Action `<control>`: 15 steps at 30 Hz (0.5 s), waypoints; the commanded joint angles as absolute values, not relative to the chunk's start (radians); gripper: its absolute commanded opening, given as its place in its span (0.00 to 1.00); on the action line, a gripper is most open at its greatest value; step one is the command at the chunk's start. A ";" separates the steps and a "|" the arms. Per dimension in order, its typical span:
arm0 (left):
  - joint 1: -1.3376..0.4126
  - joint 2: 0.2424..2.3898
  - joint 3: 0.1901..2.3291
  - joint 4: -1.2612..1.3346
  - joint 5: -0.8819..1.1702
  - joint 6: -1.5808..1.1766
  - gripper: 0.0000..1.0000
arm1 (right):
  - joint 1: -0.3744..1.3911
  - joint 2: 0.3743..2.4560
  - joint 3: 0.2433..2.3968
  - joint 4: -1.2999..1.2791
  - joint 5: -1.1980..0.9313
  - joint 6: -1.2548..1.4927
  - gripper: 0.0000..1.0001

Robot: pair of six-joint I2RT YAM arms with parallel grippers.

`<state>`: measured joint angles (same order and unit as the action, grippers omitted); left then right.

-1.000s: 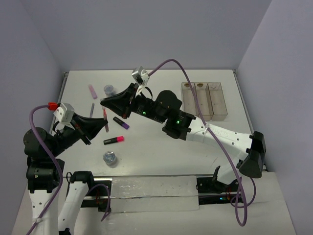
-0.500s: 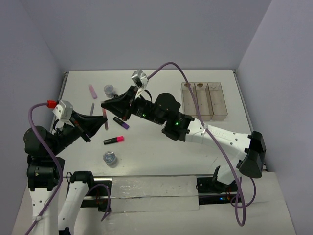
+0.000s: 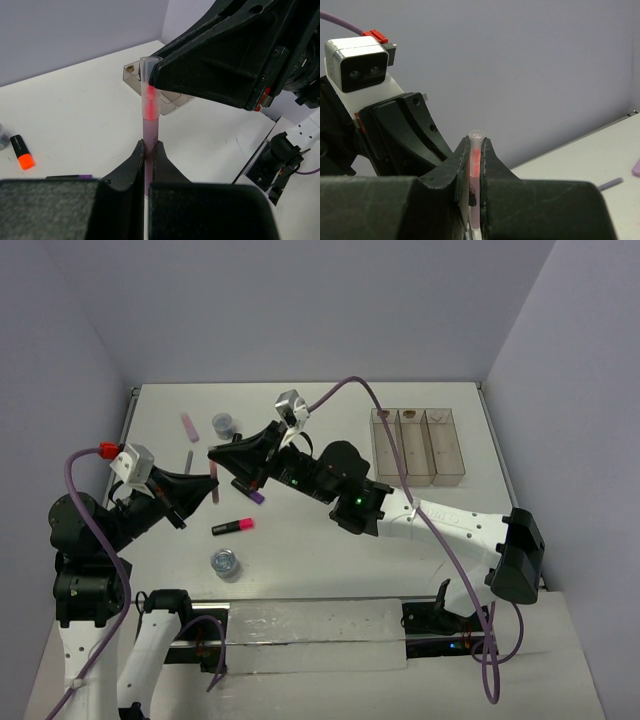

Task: Sort the stationery into containers
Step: Close the pen cap on the pen.

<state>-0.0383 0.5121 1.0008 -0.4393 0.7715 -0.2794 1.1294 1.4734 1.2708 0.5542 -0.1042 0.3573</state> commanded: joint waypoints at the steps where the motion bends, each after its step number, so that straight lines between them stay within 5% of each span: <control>1: -0.033 0.519 1.102 -0.237 0.701 -0.212 0.00 | 1.193 1.512 1.194 0.377 -0.147 0.365 0.00; 15: -0.013 0.517 1.104 -0.217 0.686 -0.176 0.00 | 1.242 1.569 1.144 0.375 -0.116 0.416 0.00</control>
<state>-0.0296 0.5144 1.0302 -0.5061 0.7559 -0.2030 1.1692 1.4931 1.2309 0.6450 -0.0065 0.3765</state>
